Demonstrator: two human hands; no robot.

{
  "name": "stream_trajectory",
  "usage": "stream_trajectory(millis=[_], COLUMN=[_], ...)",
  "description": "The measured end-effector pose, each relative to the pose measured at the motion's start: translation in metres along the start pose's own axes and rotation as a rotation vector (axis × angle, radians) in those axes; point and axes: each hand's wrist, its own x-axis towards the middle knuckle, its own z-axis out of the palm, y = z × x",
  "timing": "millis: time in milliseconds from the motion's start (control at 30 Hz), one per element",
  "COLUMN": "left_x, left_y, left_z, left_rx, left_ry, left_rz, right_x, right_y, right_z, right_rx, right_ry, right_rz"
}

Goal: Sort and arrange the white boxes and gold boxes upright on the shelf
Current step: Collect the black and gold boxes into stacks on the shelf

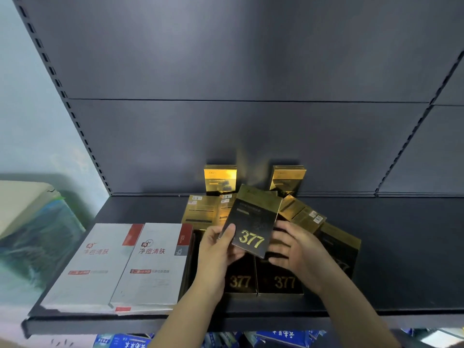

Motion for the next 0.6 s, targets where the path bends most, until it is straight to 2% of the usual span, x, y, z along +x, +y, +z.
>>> stream_trajectory(millis=[233, 367, 467, 600], left_x=[-0.012, -0.013, -0.014, -0.018], left_y=[-0.013, -0.012, -0.014, -0.019], left_z=[-0.008, -0.010, -0.015, -0.023], left_rx=[0.000, 0.100, 0.327, 0.850], left_ry=[-0.009, -0.034, -0.065, -0.072], left_rz=[-0.006, -0.004, 0.036, 0.231], right_x=[-0.001, -0.003, -0.004, -0.006], right_y=[0.021, 0.018, 0.015, 0.022], right_z=[0.012, 0.006, -0.003, -0.008], right_rx=[0.033, -0.007, -0.112, -0.493], right_ry=[-0.047, -0.031, 0.031, 0.071], right_rz=[0.010, 0.017, -0.008, -0.053])
